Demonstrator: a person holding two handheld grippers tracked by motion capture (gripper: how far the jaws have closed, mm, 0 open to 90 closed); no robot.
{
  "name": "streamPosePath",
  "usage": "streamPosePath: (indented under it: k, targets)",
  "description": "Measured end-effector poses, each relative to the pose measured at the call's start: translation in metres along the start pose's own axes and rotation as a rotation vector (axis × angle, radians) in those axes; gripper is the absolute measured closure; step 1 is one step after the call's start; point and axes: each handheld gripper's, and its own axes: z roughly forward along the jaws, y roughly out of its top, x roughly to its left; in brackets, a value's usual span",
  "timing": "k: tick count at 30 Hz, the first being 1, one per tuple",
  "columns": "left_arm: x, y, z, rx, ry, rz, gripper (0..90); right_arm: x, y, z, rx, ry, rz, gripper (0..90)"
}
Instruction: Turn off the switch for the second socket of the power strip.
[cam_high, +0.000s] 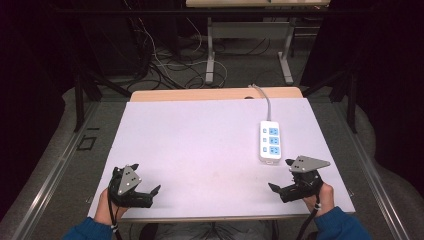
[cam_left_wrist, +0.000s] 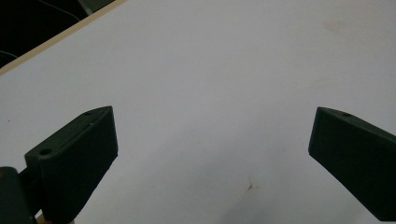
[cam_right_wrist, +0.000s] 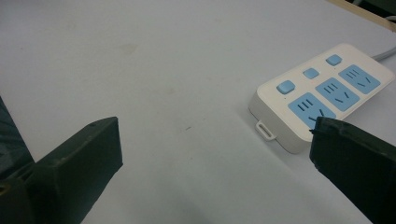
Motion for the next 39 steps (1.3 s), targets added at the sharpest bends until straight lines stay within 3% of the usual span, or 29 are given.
streamPosePath:
  k: [10, 22, 39]
  targets:
    - [0.001, 0.000, 0.000, 0.014, 0.007, 0.023, 1.2, -0.004, 0.005, 0.002, -0.007, -0.017, 0.010, 2.2]
    - [0.000, 0.000, 0.001, 0.009, -0.002, 0.005, 1.2, -0.012, 0.013, 0.008, -0.003, -0.041, 0.019, 2.8]
    - [0.000, 0.000, 0.000, 0.014, 0.001, 0.017, 1.2, -0.022, 0.018, 0.012, -0.002, -0.059, 0.057, 2.9]
